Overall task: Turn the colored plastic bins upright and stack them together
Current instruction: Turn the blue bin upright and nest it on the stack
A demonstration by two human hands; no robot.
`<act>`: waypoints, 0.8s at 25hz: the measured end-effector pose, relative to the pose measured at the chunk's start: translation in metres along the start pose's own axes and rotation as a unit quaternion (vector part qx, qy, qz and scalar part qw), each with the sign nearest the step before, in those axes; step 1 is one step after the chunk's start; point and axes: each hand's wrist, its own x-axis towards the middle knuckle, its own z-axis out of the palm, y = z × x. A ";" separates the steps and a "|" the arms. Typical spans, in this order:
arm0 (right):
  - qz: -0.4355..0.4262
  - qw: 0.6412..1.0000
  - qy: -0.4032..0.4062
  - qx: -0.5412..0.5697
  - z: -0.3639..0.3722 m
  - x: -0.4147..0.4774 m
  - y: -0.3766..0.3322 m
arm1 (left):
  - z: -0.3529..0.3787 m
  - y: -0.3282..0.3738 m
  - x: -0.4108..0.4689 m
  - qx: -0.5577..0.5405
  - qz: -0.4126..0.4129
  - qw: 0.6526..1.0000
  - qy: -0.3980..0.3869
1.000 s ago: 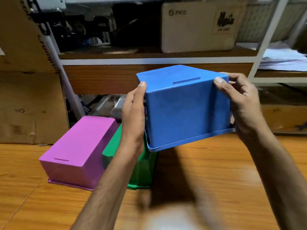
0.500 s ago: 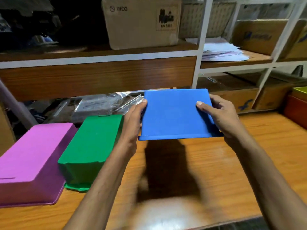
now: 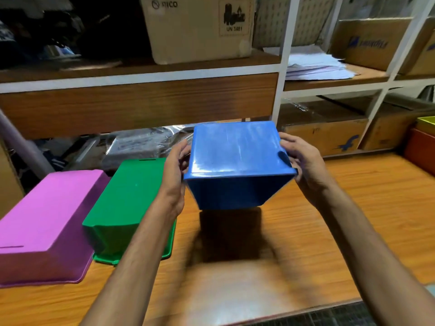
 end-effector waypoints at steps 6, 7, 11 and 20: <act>-0.002 1.000 -0.003 -0.007 0.001 0.001 0.037 | -0.016 -0.049 -0.004 0.090 0.103 0.990 0.018; 0.010 1.000 0.006 -0.009 0.003 0.000 0.046 | -0.017 -0.057 -0.003 0.104 0.100 0.989 0.024; 0.001 0.998 0.052 -0.040 0.012 -0.012 0.084 | -0.030 -0.085 0.003 0.175 0.078 0.981 0.001; -0.205 0.935 -0.065 -0.282 0.039 -0.022 0.050 | -0.041 -0.098 0.039 0.057 0.005 0.988 0.143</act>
